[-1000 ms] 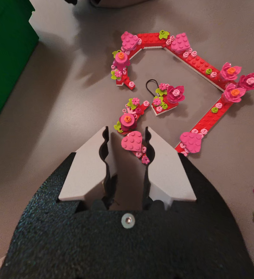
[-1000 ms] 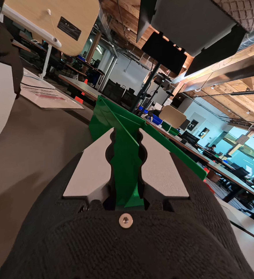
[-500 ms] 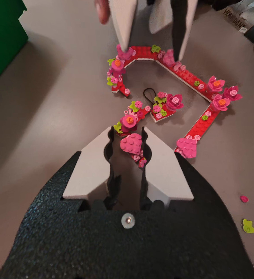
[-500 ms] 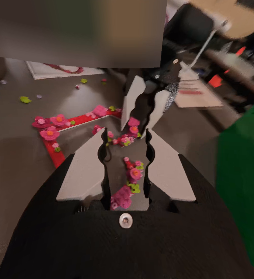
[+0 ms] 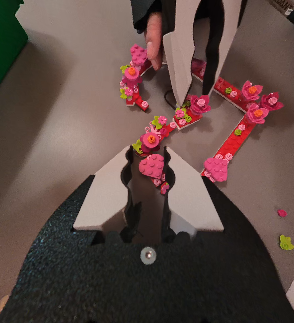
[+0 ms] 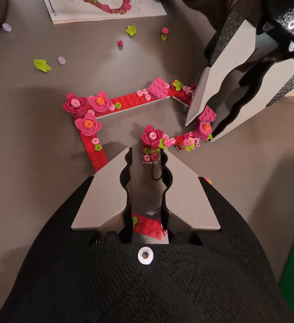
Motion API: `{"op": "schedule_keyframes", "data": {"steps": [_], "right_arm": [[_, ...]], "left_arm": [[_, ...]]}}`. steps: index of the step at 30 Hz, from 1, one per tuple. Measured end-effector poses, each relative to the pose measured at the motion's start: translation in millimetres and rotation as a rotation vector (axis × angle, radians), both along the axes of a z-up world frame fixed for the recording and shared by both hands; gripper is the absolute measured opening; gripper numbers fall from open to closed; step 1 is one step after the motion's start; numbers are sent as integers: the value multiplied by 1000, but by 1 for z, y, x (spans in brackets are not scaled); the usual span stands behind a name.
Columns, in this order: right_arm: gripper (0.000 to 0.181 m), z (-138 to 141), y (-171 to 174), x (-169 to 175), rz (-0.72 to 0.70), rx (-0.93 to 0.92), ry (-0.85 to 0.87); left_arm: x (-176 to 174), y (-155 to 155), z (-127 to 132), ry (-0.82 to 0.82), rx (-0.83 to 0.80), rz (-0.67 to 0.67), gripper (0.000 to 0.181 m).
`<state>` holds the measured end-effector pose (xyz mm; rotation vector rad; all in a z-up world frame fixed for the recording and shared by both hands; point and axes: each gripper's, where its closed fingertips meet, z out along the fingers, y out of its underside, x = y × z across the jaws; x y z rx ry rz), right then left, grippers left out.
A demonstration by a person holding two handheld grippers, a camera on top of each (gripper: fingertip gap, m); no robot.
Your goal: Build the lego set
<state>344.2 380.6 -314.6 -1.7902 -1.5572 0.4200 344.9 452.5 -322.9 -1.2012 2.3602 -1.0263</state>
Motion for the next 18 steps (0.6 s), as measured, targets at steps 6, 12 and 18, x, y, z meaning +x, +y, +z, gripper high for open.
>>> {"op": "schedule_keyframes", "data": {"steps": [6, 12, 18], "right_arm": [[27, -3, 3, 0, -17, -3, -35], [22, -3, 6, 3, -27, -4, -25], [19, -2, 10, 6, -29, 26, -25]], "left_arm": [[-6, -2, 1, 6, -8, -35, 32], [-7, -3, 1, 8, -5, -41, 31], [-4, 0, 2, -11, 26, -29, 29]]}}
